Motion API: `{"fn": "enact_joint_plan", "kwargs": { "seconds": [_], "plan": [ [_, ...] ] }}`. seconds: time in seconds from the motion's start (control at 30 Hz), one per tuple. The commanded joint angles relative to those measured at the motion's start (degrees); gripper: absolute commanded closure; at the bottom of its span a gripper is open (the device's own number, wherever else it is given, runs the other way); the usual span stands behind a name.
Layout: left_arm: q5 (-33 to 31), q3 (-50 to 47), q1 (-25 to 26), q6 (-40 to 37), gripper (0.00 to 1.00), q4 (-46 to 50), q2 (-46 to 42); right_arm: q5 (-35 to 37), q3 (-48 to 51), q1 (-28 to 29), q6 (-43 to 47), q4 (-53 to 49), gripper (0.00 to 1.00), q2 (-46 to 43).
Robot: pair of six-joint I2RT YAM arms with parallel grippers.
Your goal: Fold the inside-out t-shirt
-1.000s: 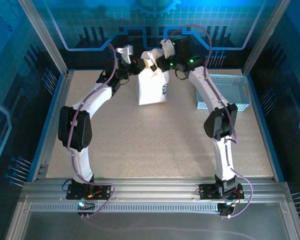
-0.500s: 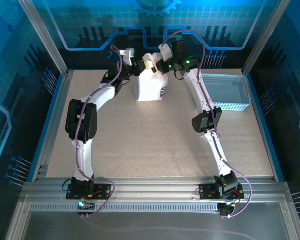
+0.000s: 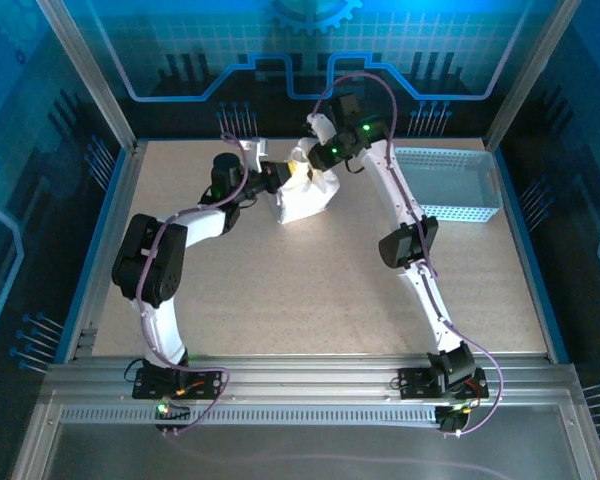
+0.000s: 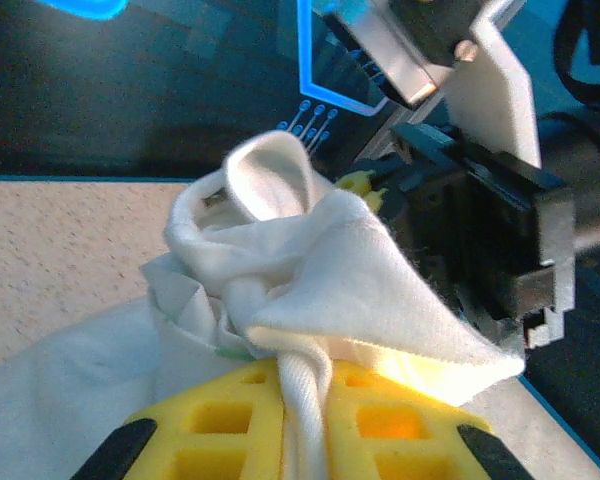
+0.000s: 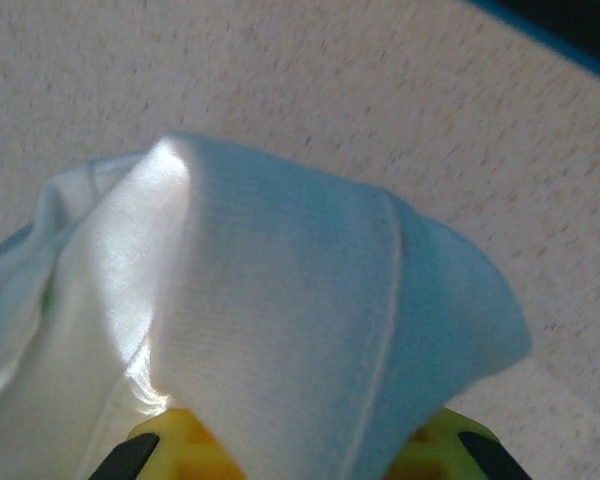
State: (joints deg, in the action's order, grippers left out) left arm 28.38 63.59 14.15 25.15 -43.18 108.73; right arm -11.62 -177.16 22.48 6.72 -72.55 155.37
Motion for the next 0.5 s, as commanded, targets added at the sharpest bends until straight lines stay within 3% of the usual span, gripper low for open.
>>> {"fn": "enact_joint_plan", "kwargs": {
  "seconds": [0.0,0.17,0.3,0.4,0.47],
  "plan": [
    [2.57,-5.30,1.43,1.20,1.00,-7.67,-4.87,3.47,-4.68,0.36,0.25,-7.55,1.00,-3.55],
    [1.69,-9.14,3.01,1.18,1.00,-5.44,-10.18,4.16,-3.23,1.74,0.27,-11.45,1.00,-9.78],
    [1.19,-11.27,4.94,-1.31,1.00,-1.24,-14.69,6.33,6.66,2.73,-0.66,-10.62,1.00,-16.10],
    [-0.46,-14.72,7.43,-4.24,1.00,0.72,-17.48,8.08,20.00,3.01,-1.82,-5.79,1.00,-23.43],
    [-1.16,-17.78,8.81,-4.67,1.00,-0.06,-18.51,8.96,38.65,2.93,-2.45,3.76,1.00,-31.53]
  ]
}}
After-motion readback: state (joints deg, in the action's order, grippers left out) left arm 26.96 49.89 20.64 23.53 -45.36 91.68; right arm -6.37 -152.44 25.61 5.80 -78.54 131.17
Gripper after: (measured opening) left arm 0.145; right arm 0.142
